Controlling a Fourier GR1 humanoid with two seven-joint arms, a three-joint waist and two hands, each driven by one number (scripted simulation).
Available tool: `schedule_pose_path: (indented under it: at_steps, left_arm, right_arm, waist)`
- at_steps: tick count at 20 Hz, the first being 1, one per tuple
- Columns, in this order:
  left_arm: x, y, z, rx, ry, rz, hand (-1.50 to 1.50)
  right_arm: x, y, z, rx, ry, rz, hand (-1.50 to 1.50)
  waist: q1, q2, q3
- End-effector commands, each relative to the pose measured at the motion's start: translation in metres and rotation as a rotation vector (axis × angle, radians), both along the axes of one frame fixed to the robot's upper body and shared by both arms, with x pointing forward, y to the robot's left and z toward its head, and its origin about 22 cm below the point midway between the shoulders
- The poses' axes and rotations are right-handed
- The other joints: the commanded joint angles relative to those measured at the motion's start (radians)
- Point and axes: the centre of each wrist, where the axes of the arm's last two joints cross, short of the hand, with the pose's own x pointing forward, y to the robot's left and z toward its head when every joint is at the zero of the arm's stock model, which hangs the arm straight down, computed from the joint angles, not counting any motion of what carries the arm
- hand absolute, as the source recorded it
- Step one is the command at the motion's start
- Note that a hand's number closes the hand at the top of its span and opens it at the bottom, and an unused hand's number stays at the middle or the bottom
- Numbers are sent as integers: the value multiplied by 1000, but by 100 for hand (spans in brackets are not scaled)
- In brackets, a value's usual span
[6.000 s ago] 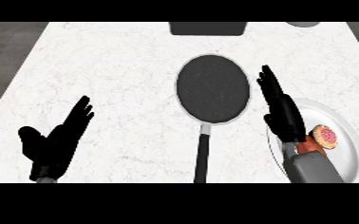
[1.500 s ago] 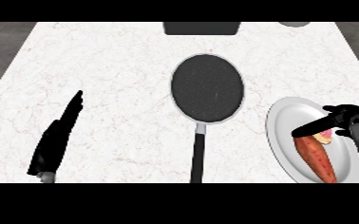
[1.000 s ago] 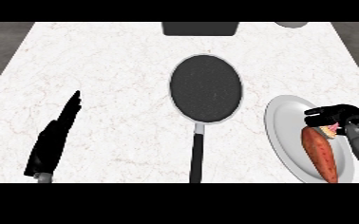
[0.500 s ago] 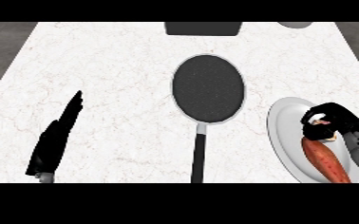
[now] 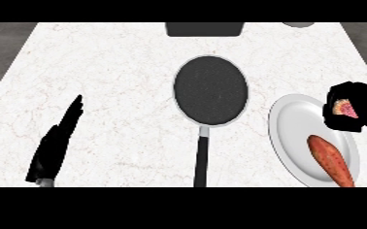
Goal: Pick the cupcake from the plate and place it in the pan
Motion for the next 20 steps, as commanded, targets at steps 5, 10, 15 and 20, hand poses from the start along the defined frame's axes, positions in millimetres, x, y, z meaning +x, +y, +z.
schedule_pose_path:
  at_steps: [5,10,15,20]
  left_arm:
    - [4,12,11,9,5,-13,0]
    - [5,-10,3,-8,-13,-7,0]
    - [4,-14,5,-18,-15,-27,0]
    - [-1,-11,0,10,-21,-29,0]
  right_arm:
    - [14,32,44,-27,-496,231,150]
    - [35,58,74,71,-518,284,150]
    - [67,113,82,202,-486,325,150]
    - [92,175,57,298,-433,329,150]
  waist:
    - [7,3,0]
    - [13,6,-1]
    - [25,9,-1]
    - [34,11,-1]
